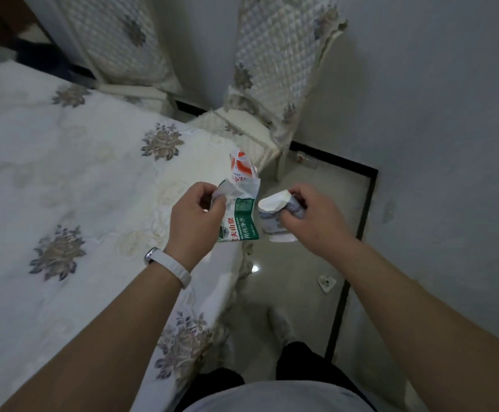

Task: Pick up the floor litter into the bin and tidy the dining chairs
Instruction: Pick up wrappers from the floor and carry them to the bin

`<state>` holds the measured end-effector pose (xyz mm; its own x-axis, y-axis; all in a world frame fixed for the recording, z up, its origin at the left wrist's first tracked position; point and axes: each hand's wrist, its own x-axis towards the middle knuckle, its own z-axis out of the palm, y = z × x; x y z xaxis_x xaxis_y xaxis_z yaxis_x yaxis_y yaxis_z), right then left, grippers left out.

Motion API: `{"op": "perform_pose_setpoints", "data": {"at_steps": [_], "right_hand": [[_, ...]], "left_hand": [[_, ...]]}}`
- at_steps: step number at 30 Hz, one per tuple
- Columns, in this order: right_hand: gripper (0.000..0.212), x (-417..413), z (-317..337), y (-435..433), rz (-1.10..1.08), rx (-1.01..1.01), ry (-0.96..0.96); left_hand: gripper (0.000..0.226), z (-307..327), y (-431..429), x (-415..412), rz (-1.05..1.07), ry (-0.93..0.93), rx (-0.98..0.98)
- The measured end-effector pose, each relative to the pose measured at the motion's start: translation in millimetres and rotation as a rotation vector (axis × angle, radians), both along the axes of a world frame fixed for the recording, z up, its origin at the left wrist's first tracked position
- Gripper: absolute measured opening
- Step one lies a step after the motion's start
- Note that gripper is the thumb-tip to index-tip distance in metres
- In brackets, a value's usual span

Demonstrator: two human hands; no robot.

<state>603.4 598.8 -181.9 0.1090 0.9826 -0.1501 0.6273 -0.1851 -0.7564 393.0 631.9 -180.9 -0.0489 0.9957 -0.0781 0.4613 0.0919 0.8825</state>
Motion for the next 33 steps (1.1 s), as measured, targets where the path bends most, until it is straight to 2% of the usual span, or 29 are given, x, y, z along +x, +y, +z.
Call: {"op": "perform_pose_setpoints", "data": {"at_steps": [8,15,20,24,33], "right_hand": [[0.024,-41.3,4.2,55.0,0.388,0.008,0.079],[0.022,-151.7,35.1,42.4,0.771,0.025,0.131],[0.022,-234.0,61.8,-11.3,0.984,0.080,0.133],[0.021,-290.1,75.0,-73.5,1.101,0.124,0.103],[0.025,-415.7,78.6,-264.4,1.362,0.141,0.029]], "left_hand": [[0.015,23.8,-44.9,-37.1,0.423,0.068,-0.007],[0.018,52.7,-137.4,-111.7,0.799,0.104,0.059],[0.017,70.5,-219.5,-167.1,1.045,0.087,0.143],[0.012,71.4,-299.3,-208.4,1.156,0.034,0.173],[0.012,68.3,-503.9,-285.6,1.389,-0.006,0.245]]}}
